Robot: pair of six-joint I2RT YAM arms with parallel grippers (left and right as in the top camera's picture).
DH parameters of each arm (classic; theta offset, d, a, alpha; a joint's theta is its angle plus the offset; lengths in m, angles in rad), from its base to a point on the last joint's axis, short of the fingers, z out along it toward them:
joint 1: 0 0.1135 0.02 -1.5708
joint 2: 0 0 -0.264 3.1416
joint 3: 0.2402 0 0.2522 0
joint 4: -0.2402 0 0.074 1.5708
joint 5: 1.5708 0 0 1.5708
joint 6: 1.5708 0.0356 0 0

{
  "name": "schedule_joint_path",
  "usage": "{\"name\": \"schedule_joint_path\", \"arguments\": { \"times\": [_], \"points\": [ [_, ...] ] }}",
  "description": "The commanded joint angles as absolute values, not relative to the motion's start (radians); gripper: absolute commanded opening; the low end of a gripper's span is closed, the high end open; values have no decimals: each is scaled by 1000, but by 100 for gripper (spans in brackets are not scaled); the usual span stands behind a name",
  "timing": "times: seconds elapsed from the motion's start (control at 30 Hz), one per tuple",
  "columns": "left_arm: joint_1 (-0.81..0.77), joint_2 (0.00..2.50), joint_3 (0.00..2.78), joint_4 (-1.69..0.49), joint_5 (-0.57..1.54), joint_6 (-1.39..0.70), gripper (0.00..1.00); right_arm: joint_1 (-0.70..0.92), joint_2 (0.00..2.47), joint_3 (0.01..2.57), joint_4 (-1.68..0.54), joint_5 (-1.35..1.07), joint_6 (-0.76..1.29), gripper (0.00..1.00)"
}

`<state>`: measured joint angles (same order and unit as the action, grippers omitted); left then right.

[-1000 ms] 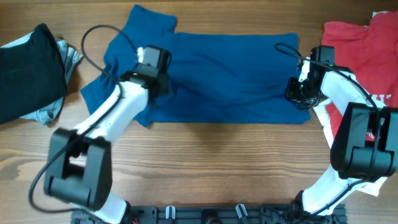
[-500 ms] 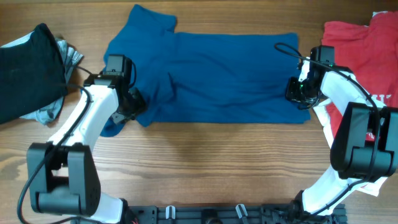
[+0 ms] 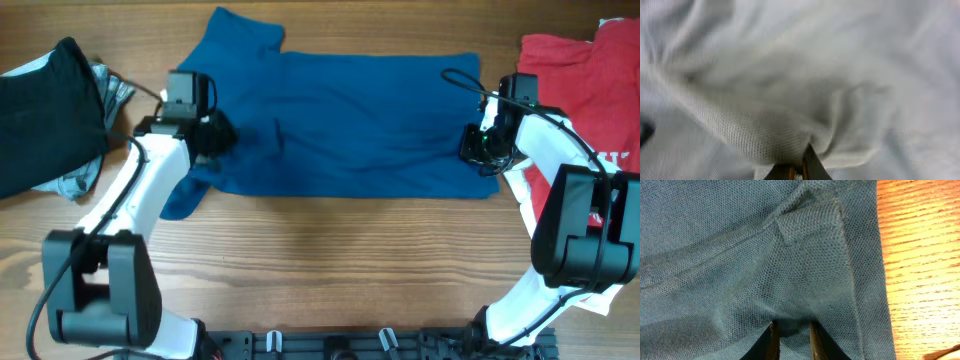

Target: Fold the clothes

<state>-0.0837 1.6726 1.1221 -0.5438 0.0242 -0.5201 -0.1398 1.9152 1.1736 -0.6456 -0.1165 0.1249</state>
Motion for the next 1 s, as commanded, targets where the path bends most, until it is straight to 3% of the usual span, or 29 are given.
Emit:
{"name": "schedule_joint_path", "arguments": {
  "times": [0.0, 0.07, 0.1, 0.2, 0.4, 0.53, 0.57, 0.63, 0.7, 0.9, 0.97],
  "points": [
    [-69, 1645, 1159, -537, -28, -479, 9, -134, 1951, 1164, -648, -131, 107, 21],
    [-66, 1667, 1159, -629, -69, -479, 72, -134, 1951, 1164, -648, -132, 107, 22],
    [-64, 1668, 1159, -673, -69, -479, 80, -134, 1951, 1164, -648, -131, 106, 21],
    [-24, 1634, 1159, -807, -80, -479, 89, -134, 1951, 1164, -648, -132, 105, 21],
    [202, 1428, 1159, -885, -84, -516, 92, -134, 1951, 1164, -648, -132, 105, 21],
    [353, 1439, 1128, -996, -84, -536, 89, -134, 1951, 1164, -656, -132, 105, 21],
    [380, 1453, 1103, -995, -84, -537, 87, -134, 1951, 1164, -663, -132, 105, 21],
    [441, 1499, 999, -925, -59, -539, 69, -134, 1951, 1164, -692, -132, 105, 21],
    [445, 1521, 950, -860, 2, -523, 64, -134, 1951, 1164, -704, -132, 105, 21],
    [441, 1562, 831, -741, 128, -492, 73, -134, 1951, 1164, -732, -132, 108, 22],
    [441, 1563, 806, -688, 250, -432, 82, -134, 1951, 1164, -735, -132, 108, 21]
  ]
}}
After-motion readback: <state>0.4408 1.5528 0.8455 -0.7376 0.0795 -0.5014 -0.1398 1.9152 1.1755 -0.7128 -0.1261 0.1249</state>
